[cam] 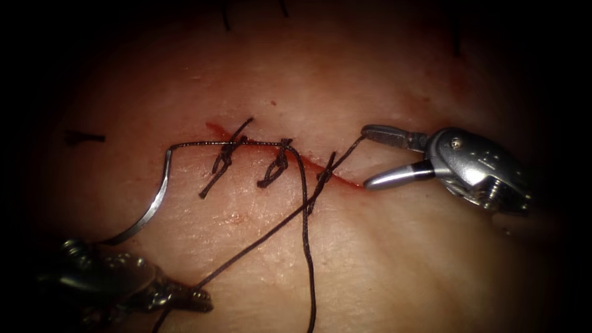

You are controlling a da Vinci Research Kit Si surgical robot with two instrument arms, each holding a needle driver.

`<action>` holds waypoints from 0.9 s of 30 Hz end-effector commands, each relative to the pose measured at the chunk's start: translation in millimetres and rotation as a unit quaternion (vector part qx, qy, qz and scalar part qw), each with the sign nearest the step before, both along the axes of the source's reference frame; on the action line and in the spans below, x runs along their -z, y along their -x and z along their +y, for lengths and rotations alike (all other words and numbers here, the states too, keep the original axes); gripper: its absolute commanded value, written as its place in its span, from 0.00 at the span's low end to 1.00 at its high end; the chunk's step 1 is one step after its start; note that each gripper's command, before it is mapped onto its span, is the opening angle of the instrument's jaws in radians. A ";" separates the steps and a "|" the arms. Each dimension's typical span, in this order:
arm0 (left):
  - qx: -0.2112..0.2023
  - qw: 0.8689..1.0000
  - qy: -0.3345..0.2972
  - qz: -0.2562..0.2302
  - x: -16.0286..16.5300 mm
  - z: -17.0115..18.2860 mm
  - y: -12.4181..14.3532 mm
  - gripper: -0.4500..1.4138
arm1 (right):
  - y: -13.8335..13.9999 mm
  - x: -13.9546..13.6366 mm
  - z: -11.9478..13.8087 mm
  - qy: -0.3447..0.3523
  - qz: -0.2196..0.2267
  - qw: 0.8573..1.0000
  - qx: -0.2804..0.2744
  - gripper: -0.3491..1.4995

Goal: Wound Closure
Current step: Wrap the thread counterclockwise around the right gripper using the left gripper

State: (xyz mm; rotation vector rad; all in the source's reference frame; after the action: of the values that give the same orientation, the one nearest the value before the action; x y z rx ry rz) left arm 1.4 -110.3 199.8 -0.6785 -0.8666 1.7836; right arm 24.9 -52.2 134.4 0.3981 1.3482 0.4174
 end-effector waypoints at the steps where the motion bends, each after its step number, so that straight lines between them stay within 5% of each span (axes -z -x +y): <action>1: -0.012 1.000 0.014 -0.004 -0.4 -0.6 0.7 0.00 | -1.1 -0.1 1.0 0.011 -0.003 1.000 -0.007 0.75; 2: -0.012 1.000 0.014 -0.004 -0.4 -0.6 0.7 0.00 | -1.1 -0.1 1.0 0.011 -0.003 1.000 -0.007 0.75; 4: -0.026 0.999 0.035 -0.007 -0.3 0.0 1.4 0.00 | -2.2 0.4 1.7 0.022 -0.005 1.000 -0.012 0.36; 7: -0.047 0.996 0.075 -0.005 0.3 1.7 2.2 0.00 | -4.4 0.2 1.5 0.031 -0.025 0.999 -0.035 0.00; 19: -0.091 0.985 0.147 -0.007 -0.4 10.8 4.3 0.00 | -8.3 -3.0 -1.1 0.055 -0.026 0.998 -0.032 0.00; 27: -0.117 0.979 0.167 0.031 -8.9 16.6 7.5 0.00 | -6.8 -1.4 -2.4 0.056 0.007 0.998 -0.022 0.00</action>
State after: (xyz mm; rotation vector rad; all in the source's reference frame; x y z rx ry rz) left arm -5.8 -93.0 209.0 -0.7423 -0.6222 2.1899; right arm 31.2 -54.3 135.1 0.2779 1.3921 0.3718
